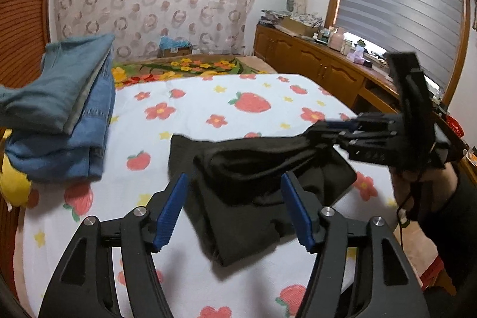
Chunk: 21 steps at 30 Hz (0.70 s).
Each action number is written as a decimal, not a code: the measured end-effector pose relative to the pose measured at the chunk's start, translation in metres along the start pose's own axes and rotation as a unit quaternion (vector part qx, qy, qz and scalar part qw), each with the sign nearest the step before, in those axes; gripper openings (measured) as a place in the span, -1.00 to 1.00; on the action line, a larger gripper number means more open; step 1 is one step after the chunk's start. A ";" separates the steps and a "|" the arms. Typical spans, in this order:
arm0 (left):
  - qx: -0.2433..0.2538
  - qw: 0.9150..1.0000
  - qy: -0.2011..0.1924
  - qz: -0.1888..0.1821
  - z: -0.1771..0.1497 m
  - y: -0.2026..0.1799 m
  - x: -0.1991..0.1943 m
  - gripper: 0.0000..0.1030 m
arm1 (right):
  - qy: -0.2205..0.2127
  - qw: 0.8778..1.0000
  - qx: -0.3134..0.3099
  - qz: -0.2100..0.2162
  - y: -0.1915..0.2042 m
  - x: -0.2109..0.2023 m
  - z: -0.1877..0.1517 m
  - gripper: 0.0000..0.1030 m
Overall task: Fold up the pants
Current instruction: 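Open the left tool and withdraw it from the folded pants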
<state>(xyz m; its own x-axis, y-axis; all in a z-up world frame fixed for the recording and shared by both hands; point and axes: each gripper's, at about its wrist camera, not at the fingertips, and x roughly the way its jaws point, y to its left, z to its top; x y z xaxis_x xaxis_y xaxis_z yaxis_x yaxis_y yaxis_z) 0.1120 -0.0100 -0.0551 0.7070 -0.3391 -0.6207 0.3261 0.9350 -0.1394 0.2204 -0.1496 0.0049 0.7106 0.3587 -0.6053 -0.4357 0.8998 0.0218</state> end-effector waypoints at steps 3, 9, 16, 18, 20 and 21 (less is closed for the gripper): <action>-0.010 1.000 0.009 -0.003 -0.008 0.005 0.005 0.28 | -0.009 1.000 0.011 -0.008 -0.006 -0.006 -0.001 -0.14; -0.016 0.999 0.028 0.001 -0.024 0.009 0.015 0.28 | 0.009 1.000 -0.005 -0.019 -0.010 -0.017 -0.025 -0.14; -0.027 0.998 0.055 0.009 -0.039 0.015 0.031 0.28 | 0.042 0.999 -0.011 -0.018 -0.015 -0.004 -0.047 -0.13; -0.029 0.998 0.062 0.011 -0.041 0.016 0.035 0.28 | 0.043 0.999 -0.006 -0.011 -0.017 0.000 -0.048 -0.05; -0.029 0.998 0.061 0.011 -0.043 0.015 0.035 0.35 | 0.041 0.999 0.000 -0.009 -0.019 0.002 -0.047 0.02; -0.028 0.998 0.060 0.014 -0.044 0.015 0.035 0.41 | 0.039 0.999 0.001 -0.006 -0.020 0.002 -0.047 0.09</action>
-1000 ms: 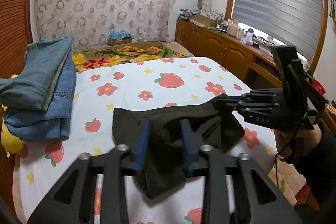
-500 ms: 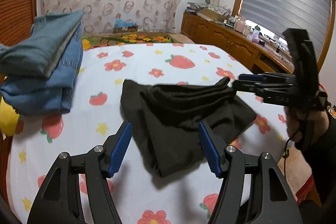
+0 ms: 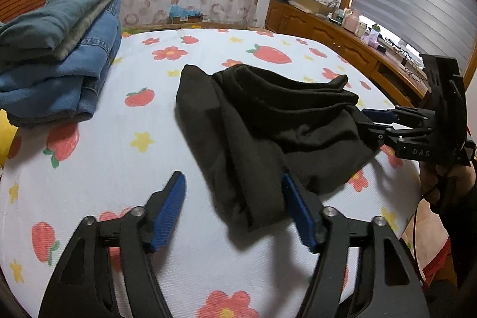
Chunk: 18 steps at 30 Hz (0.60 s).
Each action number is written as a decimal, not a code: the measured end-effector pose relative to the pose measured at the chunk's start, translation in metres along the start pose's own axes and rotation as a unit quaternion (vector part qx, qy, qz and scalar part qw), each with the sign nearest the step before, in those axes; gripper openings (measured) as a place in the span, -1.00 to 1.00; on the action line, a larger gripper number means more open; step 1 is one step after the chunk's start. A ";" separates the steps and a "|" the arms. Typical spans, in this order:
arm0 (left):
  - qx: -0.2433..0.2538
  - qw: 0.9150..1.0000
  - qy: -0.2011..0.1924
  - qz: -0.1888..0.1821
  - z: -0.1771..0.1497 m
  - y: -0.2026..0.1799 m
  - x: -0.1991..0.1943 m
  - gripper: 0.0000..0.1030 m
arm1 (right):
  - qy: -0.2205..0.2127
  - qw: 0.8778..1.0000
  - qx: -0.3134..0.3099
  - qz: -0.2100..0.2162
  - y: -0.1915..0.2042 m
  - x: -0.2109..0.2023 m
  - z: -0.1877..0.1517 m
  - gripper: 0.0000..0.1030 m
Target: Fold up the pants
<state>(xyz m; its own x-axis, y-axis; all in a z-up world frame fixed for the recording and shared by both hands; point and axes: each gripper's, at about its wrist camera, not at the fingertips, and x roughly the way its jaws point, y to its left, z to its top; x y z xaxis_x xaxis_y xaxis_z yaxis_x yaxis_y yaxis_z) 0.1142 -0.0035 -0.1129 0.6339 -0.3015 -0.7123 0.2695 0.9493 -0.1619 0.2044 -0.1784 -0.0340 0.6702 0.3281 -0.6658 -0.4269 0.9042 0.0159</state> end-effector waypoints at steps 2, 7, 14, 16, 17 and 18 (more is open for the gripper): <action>0.002 1.000 -0.002 0.004 -0.001 0.000 0.000 0.44 | -0.003 1.000 -0.004 0.006 0.001 0.001 -0.002 0.18; 0.007 1.000 -0.009 0.009 -0.004 0.000 -0.001 0.44 | 0.000 1.000 -0.006 -0.010 0.004 0.003 -0.003 0.37; 0.001 1.000 -0.011 -0.008 -0.008 0.002 -0.008 0.21 | -0.002 1.000 -0.007 -0.016 0.005 0.004 -0.004 0.39; 0.002 1.000 -0.014 -0.019 -0.010 0.000 -0.012 -0.05 | -0.002 1.000 -0.006 -0.014 0.005 0.004 -0.004 0.39; 0.004 1.000 -0.015 -0.022 -0.011 -0.001 -0.014 -0.12 | -0.002 1.000 -0.006 -0.014 0.005 0.004 -0.004 0.39; 0.006 1.000 -0.016 -0.025 -0.012 -0.003 -0.015 -0.21 | -0.002 1.000 -0.007 -0.014 0.004 0.004 -0.004 0.39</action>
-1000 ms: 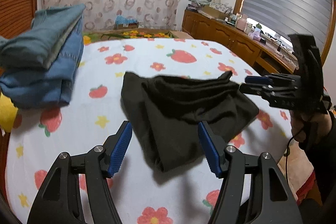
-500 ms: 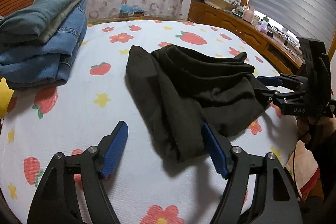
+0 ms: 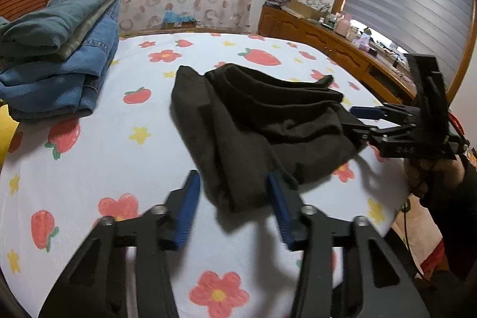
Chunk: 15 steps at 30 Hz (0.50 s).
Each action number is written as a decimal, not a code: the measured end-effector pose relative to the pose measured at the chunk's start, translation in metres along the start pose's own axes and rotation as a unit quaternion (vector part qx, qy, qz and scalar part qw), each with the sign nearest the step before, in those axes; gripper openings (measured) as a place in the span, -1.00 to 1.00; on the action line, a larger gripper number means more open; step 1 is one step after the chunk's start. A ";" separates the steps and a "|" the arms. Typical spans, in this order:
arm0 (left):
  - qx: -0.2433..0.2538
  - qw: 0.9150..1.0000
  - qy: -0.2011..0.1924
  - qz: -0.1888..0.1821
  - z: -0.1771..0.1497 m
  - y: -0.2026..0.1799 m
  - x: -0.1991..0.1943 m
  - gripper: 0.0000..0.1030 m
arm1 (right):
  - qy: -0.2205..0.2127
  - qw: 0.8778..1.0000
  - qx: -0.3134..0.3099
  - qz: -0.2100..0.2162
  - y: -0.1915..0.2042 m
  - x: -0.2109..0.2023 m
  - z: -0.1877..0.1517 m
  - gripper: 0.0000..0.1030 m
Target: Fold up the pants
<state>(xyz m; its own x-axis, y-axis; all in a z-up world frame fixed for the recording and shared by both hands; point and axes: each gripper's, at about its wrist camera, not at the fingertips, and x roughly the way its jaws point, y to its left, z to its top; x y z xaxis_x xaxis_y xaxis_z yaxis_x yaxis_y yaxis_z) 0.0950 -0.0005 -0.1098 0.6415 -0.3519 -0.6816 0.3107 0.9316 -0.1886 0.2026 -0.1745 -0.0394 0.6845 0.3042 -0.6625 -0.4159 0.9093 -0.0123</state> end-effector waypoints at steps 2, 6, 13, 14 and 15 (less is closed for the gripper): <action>0.006 1.000 -0.002 -0.002 -0.001 -0.003 -0.002 -0.27 | 0.000 1.000 0.000 0.000 0.000 0.000 0.000 0.39; 0.006 1.000 0.004 0.002 -0.002 -0.003 0.003 -0.29 | 0.000 1.000 0.000 0.001 0.000 0.000 0.000 0.39; 0.007 1.000 0.007 0.003 -0.004 -0.003 0.004 -0.51 | 0.001 1.000 -0.001 0.001 0.000 -0.001 0.000 0.39; 0.008 1.000 0.004 0.005 -0.003 -0.004 0.003 -0.60 | 0.001 1.000 -0.001 0.001 -0.001 -0.001 0.000 0.39; 0.009 1.000 0.000 0.007 -0.003 -0.004 0.001 -0.71 | 0.001 1.000 -0.001 0.001 -0.001 0.000 0.000 0.39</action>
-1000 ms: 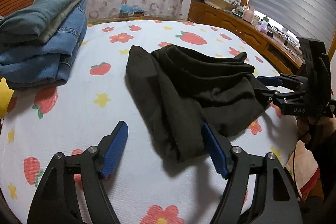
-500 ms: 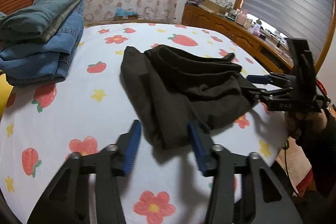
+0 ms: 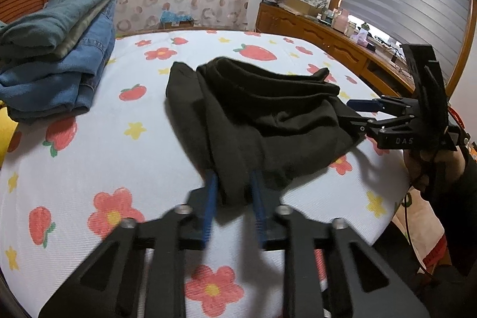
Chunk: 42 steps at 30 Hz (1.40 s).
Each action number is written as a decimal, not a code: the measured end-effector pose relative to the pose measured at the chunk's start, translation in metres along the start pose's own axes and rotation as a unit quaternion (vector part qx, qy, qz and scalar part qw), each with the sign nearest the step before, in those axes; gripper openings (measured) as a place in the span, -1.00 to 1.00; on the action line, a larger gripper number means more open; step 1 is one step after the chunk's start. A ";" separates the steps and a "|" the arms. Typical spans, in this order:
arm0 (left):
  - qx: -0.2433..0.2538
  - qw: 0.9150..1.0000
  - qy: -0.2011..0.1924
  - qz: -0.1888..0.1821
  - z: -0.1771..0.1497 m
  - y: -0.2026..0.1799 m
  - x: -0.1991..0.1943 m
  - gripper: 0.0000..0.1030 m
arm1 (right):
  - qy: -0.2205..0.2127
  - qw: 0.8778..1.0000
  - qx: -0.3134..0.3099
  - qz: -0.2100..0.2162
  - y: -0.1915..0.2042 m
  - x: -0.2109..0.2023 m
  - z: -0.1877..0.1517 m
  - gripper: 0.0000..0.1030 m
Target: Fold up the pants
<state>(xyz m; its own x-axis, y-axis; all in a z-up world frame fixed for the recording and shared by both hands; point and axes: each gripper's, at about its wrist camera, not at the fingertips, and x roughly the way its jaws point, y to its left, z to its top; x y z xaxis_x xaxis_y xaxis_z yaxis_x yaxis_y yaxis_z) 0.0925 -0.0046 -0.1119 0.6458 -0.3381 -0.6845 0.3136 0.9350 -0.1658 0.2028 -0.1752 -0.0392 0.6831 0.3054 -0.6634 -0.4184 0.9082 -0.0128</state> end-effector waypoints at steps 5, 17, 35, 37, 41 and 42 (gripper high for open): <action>-0.005 1.000 -0.024 -0.002 0.006 0.003 -0.016 -0.75 | 0.000 1.000 0.000 0.000 0.000 0.000 0.000 0.39; -0.011 1.000 -0.009 0.001 0.000 0.003 -0.007 -0.75 | 0.004 1.000 0.003 0.004 0.000 -0.008 -0.002 0.35; -0.013 1.000 -0.008 0.002 -0.004 0.004 -0.004 -0.75 | -0.020 0.999 0.018 0.035 -0.008 -0.045 -0.027 -0.92; -0.013 1.000 -0.008 0.002 -0.004 0.004 -0.004 -0.75 | -0.025 0.999 0.024 0.034 -0.011 -0.049 -0.031 -0.92; -0.014 1.000 -0.009 0.001 -0.004 0.004 -0.005 -0.75 | -0.020 0.999 0.026 0.033 -0.010 -0.047 -0.037 -0.92; -0.014 1.000 -0.011 0.000 -0.004 0.004 -0.007 -0.75 | -0.019 0.999 0.026 0.034 -0.010 -0.048 -0.037 -0.92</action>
<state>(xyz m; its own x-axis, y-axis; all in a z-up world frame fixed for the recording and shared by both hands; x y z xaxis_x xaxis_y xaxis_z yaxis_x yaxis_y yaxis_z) 0.0869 0.0018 -0.1106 0.6606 -0.3396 -0.6695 0.2940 0.9376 -0.1856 0.1520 -0.2092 -0.0354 0.6768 0.3773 -0.6321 -0.4345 0.8979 0.0707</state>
